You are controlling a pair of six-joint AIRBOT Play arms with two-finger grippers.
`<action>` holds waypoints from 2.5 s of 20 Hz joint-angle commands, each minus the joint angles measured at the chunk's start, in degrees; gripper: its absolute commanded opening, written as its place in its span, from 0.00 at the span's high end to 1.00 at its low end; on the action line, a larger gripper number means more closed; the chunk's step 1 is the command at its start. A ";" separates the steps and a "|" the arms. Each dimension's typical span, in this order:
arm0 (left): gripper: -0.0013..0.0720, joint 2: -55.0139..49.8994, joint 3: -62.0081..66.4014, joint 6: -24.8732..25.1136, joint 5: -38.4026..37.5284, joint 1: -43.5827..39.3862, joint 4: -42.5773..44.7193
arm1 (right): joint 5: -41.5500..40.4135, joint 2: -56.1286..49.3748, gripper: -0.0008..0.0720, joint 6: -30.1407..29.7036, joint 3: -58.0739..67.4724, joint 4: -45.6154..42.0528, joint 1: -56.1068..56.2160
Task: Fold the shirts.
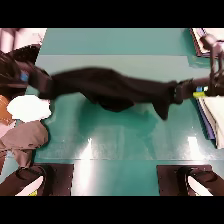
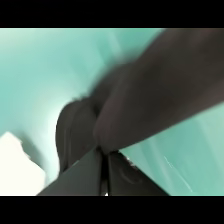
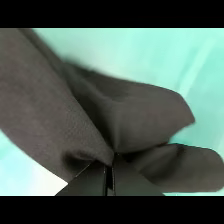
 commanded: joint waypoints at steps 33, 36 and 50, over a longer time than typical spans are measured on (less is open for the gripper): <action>0.95 -40.50 -2.86 0.13 19.52 0.46 -14.40 | 7.26 -1.38 0.38 2.91 -4.66 0.98 -1.29; 0.95 -36.81 -0.13 0.20 16.39 3.56 -13.90 | 12.79 -1.81 0.38 2.78 -8.59 0.98 -10.45; 0.95 -27.80 0.13 3.02 14.84 8.94 -13.51 | -4.72 -11.34 0.19 -5.22 -31.08 10.58 -29.68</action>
